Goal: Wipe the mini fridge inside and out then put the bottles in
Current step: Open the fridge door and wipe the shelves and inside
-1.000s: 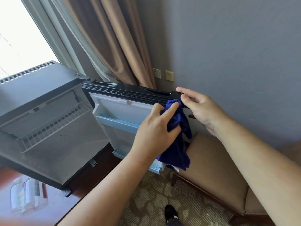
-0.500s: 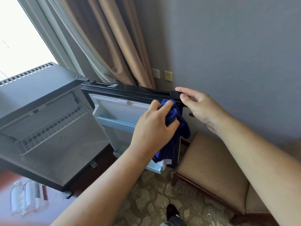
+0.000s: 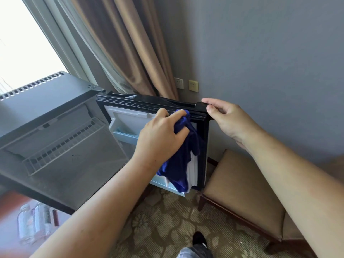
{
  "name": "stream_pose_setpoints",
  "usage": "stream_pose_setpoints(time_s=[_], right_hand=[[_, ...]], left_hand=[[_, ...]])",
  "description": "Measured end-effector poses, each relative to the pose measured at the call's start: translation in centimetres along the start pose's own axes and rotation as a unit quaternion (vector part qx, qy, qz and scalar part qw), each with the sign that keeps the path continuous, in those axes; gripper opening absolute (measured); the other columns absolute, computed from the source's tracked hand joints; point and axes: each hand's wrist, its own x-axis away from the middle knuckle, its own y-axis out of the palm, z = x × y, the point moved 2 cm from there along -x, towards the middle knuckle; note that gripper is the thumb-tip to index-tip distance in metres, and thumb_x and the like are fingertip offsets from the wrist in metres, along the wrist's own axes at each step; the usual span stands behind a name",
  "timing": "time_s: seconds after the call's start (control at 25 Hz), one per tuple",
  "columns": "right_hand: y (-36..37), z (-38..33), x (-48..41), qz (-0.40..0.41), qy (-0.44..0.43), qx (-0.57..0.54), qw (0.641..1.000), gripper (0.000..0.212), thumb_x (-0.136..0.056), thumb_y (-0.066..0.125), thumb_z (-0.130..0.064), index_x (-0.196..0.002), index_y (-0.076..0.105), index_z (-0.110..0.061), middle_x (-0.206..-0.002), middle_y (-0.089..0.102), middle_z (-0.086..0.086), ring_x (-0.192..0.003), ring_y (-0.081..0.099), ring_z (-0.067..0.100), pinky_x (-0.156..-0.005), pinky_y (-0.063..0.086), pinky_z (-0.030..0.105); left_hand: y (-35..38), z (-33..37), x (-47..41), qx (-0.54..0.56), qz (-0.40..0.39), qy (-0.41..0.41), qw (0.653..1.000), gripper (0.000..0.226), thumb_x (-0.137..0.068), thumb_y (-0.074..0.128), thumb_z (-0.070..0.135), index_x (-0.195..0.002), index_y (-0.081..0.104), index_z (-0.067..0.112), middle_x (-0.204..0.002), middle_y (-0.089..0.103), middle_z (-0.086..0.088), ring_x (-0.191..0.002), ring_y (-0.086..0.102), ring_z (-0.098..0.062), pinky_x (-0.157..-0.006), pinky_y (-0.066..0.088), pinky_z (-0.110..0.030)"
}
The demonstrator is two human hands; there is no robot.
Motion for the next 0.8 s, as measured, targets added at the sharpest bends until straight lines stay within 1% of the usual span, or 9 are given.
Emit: stream_pose_setpoints(time_s=[0.2, 0.32, 0.4, 0.44, 0.48, 0.56, 0.64, 0.72, 0.8], right_hand=[[0.4, -0.2, 0.0, -0.002, 0.007, 0.001, 1.000, 0.031, -0.105, 0.050, -0.034, -0.131, 0.064, -0.044, -0.128, 0.062, -0.018, -0.119, 0.052, -0.005, -0.085, 0.033, 0.004], [0.4, -0.3, -0.3, 0.002, 0.013, 0.007, 1.000, 0.032, -0.106, 0.048, -0.034, -0.131, 0.064, -0.045, -0.124, 0.061, -0.023, -0.115, 0.053, -0.008, -0.081, 0.034, 0.002], [0.5, -0.4, -0.5, 0.011, 0.017, 0.011, 1.000, 0.032, -0.106, 0.047, -0.034, -0.130, 0.065, -0.046, -0.112, 0.064, -0.029, -0.097, 0.058, -0.013, -0.069, 0.038, -0.004], [0.5, -0.4, -0.6, 0.013, 0.019, 0.012, 1.000, 0.031, -0.106, 0.047, -0.034, -0.128, 0.066, -0.046, -0.111, 0.066, -0.028, -0.093, 0.061, -0.010, -0.067, 0.039, -0.004], [0.4, -0.4, -0.5, 0.013, 0.021, 0.010, 1.000, 0.031, -0.106, 0.048, -0.035, -0.127, 0.066, -0.048, -0.115, 0.068, -0.023, -0.095, 0.062, -0.005, -0.071, 0.040, -0.002], [0.3, -0.4, -0.2, 0.011, 0.023, 0.003, 1.000, 0.029, -0.106, 0.050, -0.036, -0.127, 0.066, -0.048, -0.127, 0.066, -0.018, -0.114, 0.058, -0.006, -0.088, 0.041, 0.007], [0.6, -0.8, 0.4, 0.025, 0.020, 0.020, 0.999, 0.029, -0.105, 0.052, -0.033, -0.128, 0.067, -0.042, -0.129, 0.067, -0.015, -0.124, 0.057, -0.002, -0.096, 0.041, 0.011], [1.0, -1.8, 0.8, 0.102, -0.004, 0.102, 0.990, 0.029, -0.103, 0.055, -0.027, -0.126, 0.070, -0.035, -0.127, 0.069, -0.010, -0.124, 0.059, 0.005, -0.100, 0.040, 0.013], [2.3, -3.9, 1.1, 0.186, -0.081, 0.210, 0.956, 0.030, -0.098, 0.059, -0.021, -0.122, 0.072, -0.031, -0.131, 0.067, -0.008, -0.126, 0.057, 0.009, -0.101, 0.033, 0.009]], left_hand=[[0.0, 1.1, -1.0, 0.019, -0.005, 0.001, 1.000, 0.024, -0.087, 0.053, 0.044, -0.106, 0.065, 0.037, -0.087, 0.052, 0.007, -0.081, 0.059, -0.023, -0.069, 0.051, -0.035], [0.9, 2.9, -0.8, 0.032, -0.012, 0.032, 0.999, 0.028, -0.085, 0.048, 0.048, -0.104, 0.064, 0.035, -0.087, 0.051, 0.008, -0.081, 0.059, -0.020, -0.065, 0.050, -0.034], [1.4, 3.5, -0.5, 0.053, -0.016, 0.041, 0.998, 0.034, -0.085, 0.048, 0.047, -0.111, 0.064, 0.033, -0.088, 0.049, 0.008, -0.078, 0.059, -0.021, -0.064, 0.051, -0.035], [1.5, 3.5, -0.3, 0.067, -0.020, 0.046, 0.996, 0.038, -0.086, 0.049, 0.046, -0.118, 0.064, 0.032, -0.090, 0.049, 0.009, -0.078, 0.060, -0.022, -0.065, 0.052, -0.036], [1.6, 3.3, 0.0, 0.084, -0.028, 0.053, 0.995, 0.043, -0.087, 0.050, 0.046, -0.126, 0.062, 0.033, -0.094, 0.050, 0.009, -0.080, 0.061, -0.022, -0.067, 0.053, -0.036], [1.6, 2.5, 1.1, 0.114, -0.058, 0.072, 0.989, 0.054, -0.088, 0.050, 0.047, -0.141, 0.056, 0.037, -0.103, 0.051, 0.013, -0.086, 0.063, -0.019, -0.072, 0.055, -0.038], [1.9, 0.6, 3.3, 0.159, -0.077, 0.060, 0.982, 0.056, -0.089, 0.049, 0.048, -0.144, 0.054, 0.041, -0.105, 0.051, 0.017, -0.089, 0.064, -0.014, -0.078, 0.056, -0.036], [2.0, -2.5, 5.2, 0.230, -0.054, -0.012, 0.972, 0.053, -0.089, 0.053, 0.044, -0.142, 0.055, 0.043, -0.103, 0.054, 0.018, -0.091, 0.063, -0.005, -0.085, 0.053, -0.028], [2.2, -6.3, 6.3, 0.291, -0.023, -0.100, 0.951, 0.049, -0.090, 0.058, 0.036, -0.139, 0.059, 0.044, -0.101, 0.058, 0.019, -0.095, 0.062, 0.001, -0.085, 0.047, -0.011]])
